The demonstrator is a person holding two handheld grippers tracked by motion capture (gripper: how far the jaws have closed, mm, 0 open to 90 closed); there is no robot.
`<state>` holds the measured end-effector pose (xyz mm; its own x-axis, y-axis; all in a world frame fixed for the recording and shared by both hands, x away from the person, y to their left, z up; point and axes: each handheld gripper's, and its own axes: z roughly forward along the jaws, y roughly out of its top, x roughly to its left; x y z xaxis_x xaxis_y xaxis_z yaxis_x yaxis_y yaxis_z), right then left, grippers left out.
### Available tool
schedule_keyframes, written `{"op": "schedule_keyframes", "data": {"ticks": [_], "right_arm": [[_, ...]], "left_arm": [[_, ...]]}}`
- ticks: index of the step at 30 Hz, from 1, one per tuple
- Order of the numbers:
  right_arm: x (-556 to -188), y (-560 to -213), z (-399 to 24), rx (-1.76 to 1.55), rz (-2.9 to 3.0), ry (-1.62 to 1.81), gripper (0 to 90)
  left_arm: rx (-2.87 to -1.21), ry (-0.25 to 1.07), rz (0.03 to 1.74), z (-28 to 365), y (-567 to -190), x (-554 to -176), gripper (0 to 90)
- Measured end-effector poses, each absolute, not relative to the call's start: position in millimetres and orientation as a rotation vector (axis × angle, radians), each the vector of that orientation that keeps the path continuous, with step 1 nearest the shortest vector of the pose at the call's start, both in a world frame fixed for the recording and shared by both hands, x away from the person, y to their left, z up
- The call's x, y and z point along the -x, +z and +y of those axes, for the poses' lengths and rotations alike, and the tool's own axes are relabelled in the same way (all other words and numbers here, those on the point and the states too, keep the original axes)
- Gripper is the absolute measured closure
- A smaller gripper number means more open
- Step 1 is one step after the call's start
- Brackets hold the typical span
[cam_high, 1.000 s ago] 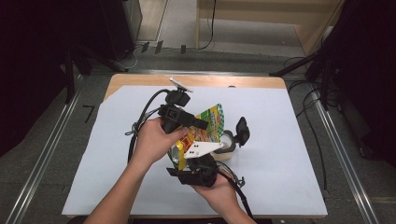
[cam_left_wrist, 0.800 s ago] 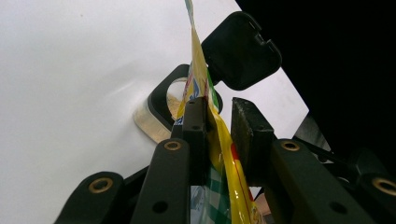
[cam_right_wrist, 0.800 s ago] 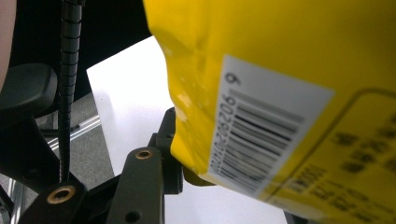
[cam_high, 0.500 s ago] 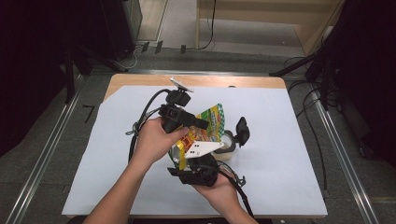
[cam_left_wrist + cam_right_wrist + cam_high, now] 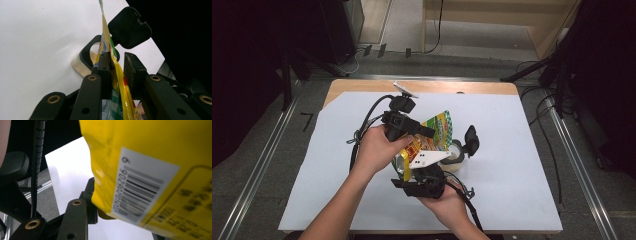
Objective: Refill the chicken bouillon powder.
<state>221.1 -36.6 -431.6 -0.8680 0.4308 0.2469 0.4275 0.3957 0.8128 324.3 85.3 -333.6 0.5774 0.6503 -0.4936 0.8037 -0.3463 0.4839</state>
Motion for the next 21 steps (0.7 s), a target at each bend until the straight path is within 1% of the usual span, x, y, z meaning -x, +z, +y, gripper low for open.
{"op": "schedule_keyframes", "data": {"ticks": [21], "right_arm": [[-221.4,-429.4,-33.6,-0.804,2.619,1.542,62.7]], "left_arm": [[-2.093,-0.258,1.157,87.5,-329.5,-323.0,75.9]]}}
